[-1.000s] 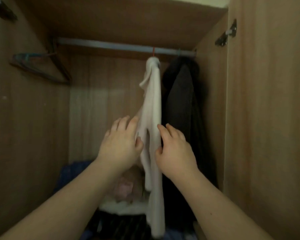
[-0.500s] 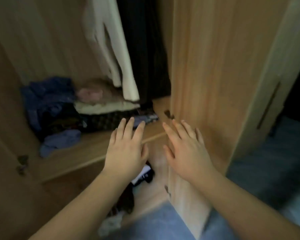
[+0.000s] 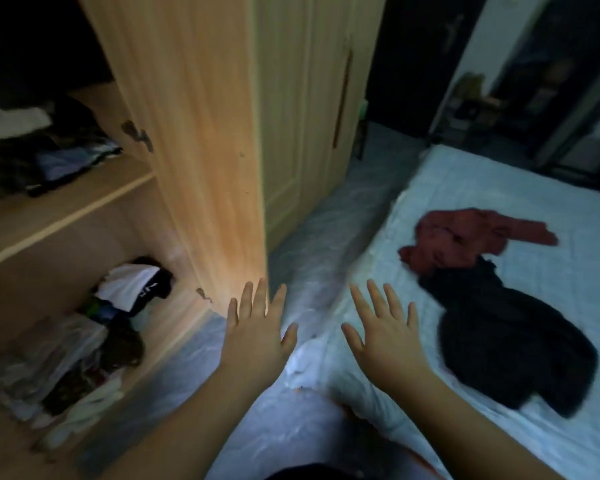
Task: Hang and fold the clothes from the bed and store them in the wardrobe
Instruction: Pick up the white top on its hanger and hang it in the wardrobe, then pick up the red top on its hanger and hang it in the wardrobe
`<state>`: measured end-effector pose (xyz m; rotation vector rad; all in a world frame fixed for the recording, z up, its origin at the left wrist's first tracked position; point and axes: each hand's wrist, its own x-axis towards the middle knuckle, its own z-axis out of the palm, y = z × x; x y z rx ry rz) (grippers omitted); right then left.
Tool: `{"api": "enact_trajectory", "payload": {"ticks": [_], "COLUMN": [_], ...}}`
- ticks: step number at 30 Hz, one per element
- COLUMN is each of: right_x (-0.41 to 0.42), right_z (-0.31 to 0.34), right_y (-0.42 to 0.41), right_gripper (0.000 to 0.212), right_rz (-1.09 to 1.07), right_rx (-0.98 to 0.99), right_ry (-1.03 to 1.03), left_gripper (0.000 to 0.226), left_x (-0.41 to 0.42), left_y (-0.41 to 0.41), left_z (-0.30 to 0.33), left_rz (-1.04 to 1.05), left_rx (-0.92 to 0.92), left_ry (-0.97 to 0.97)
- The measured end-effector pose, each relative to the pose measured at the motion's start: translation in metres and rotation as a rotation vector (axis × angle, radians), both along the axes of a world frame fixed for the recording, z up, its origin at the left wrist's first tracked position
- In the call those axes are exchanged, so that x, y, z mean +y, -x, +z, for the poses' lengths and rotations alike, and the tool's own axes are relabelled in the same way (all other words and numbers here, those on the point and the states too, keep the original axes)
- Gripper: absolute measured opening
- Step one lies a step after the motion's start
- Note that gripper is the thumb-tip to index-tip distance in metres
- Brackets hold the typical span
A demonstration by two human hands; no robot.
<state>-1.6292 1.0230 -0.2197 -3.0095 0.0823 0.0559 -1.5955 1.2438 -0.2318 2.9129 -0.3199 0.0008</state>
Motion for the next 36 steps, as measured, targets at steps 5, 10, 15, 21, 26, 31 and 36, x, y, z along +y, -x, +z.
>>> {"api": "enact_trajectory", "payload": {"ticks": [5, 10, 15, 21, 26, 31, 36], "right_x": [-0.090, -0.195, -0.309, -0.390, -0.426, -0.457, -0.497], "right_z": [-0.010, -0.018, -0.021, -0.029, -0.049, -0.083, -0.137], "right_y": [0.025, 0.041, 0.033, -0.017, -0.079, -0.150, -0.230], "right_gripper": [0.081, 0.080, 0.076, 0.068, 0.068, 0.069, 0.068], "right_rz": [-0.186, -0.323, -0.396, -0.361, -0.344, -0.385, -0.445], "right_rx": [0.031, 0.021, 0.012, 0.037, 0.043, 0.045, 0.063], "right_ry": [-0.043, -0.073, -0.102, -0.132, -0.172, -0.167, -0.157], "left_gripper": [0.079, 0.082, 0.078, 0.080, 0.076, 0.077, 0.069], "left_x": [-0.111, -0.235, -0.354, -0.438, -0.479, -0.525, -0.580], "left_y": [-0.019, -0.038, -0.055, -0.096, -0.153, -0.236, -0.332], "left_z": [0.008, 0.000, -0.011, -0.024, -0.048, -0.087, -0.150], "left_rz": [-0.202, -0.326, -0.372, -0.380, -0.361, -0.366, -0.371], "left_rx": [0.002, 0.036, 0.039, 0.052, 0.063, 0.109, 0.175], "left_ry": [0.026, -0.011, 0.013, 0.006, 0.003, 0.032, 0.041]}}
